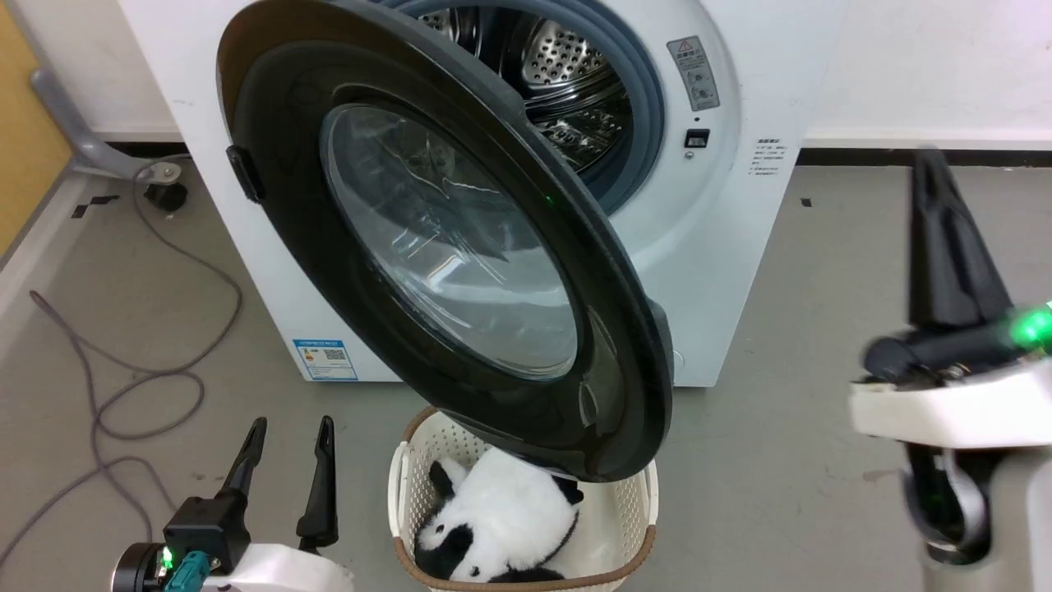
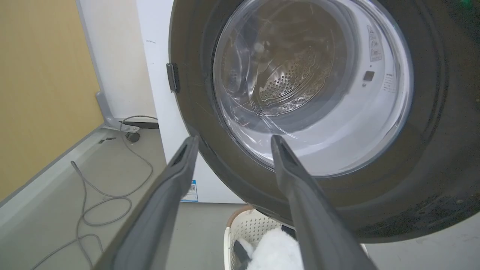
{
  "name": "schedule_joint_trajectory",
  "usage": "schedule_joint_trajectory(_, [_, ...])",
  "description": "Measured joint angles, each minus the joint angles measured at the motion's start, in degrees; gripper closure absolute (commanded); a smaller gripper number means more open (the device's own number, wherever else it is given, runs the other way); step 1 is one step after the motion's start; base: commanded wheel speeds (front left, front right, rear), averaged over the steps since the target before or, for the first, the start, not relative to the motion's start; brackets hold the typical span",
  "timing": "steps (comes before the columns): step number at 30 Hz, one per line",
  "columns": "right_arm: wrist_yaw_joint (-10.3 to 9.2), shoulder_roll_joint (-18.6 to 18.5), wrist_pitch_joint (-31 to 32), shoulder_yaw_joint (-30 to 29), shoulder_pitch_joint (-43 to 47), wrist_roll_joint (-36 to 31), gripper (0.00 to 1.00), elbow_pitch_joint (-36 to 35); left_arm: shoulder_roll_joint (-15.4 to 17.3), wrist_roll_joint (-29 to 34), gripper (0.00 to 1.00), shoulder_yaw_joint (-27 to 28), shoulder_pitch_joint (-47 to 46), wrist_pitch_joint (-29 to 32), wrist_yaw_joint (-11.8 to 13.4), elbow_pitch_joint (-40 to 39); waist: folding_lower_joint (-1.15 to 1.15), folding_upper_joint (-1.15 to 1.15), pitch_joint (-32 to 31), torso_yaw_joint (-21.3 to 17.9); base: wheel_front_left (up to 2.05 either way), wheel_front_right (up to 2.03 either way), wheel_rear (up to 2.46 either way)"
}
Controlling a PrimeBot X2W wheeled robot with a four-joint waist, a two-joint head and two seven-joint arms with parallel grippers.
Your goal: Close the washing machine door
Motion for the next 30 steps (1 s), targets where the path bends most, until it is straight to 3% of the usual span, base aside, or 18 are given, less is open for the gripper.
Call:
schedule_joint_trajectory(9, [0.0,-0.3,7.17,16.68,-2.37,2.12,1.0,-6.59,-0.26,-0.43,0.0,0.18,-0.5,-0.14,0.01,0.21,0.0,0.0,0.66,1.0,0.0,0.0,0.0])
schedule_joint_trajectory(18, [0.0,-4.13,15.6,29.17,2.02,7.06,1.0,-3.03,-0.62,-0.38,0.0,0.18,-1.08,-0.15,0.01,0.31,0.0,0.0,1.04,1.7,0.0,0.0,0.0])
schedule_joint_trajectory(24, [0.0,-5.34,18.16,31.11,7.19,8.87,1.0,5.23,-0.73,0.1,0.0,-0.11,-1.2,-0.15,-0.19,0.36,0.0,0.0,0.83,2.4,0.0,0.0,0.0])
schedule_joint_trajectory(30, [0.0,-4.61,15.28,26.58,8.0,7.43,1.0,14.91,-1.13,0.24,0.0,-0.51,-1.97,-0.15,-0.6,0.52,0.0,0.0,1.7,2.97,0.0,0.0,0.0])
